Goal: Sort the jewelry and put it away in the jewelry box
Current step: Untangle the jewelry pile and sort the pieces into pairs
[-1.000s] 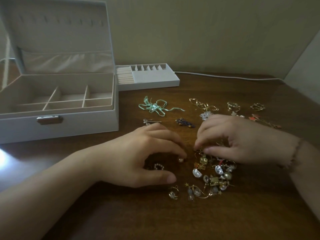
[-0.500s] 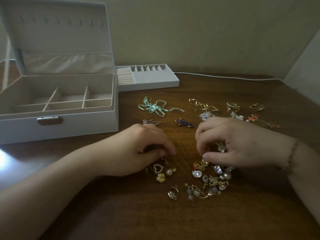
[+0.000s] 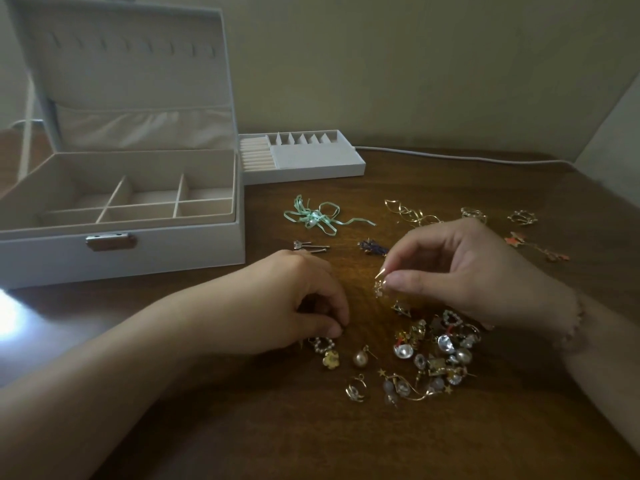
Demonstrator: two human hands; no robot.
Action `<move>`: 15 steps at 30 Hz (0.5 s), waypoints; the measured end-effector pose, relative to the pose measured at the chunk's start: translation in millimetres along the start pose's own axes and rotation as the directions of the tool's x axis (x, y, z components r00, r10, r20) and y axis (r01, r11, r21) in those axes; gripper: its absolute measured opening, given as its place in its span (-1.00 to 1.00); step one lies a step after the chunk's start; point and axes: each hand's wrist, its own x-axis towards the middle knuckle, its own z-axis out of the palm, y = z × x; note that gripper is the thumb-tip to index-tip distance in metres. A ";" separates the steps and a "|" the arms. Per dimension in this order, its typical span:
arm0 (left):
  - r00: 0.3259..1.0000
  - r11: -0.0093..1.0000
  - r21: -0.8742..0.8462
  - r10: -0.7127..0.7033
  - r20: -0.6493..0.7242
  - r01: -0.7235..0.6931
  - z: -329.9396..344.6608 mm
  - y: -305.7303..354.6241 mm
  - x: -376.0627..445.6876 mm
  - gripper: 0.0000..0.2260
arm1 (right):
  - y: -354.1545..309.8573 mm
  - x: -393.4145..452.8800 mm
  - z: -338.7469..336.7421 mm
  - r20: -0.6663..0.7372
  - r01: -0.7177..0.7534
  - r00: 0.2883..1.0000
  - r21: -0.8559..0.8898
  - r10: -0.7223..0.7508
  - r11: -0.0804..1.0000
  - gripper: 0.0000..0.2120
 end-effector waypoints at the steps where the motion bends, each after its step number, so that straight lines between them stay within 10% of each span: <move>1: 1.000 1.000 0.014 -0.005 0.000 0.005 0.2 0.5 -0.1 -0.90 | 0.8 0.4 2.7 -0.014 -0.001 1.000 -0.055 0.000 0.999 -0.89; 15: 0.909 0.959 -0.023 -0.277 -0.312 0.284 -4.8 1.0 0.8 -0.75 | -9.6 17.3 17.5 -0.088 -0.038 0.996 -0.412 0.002 0.910 -0.82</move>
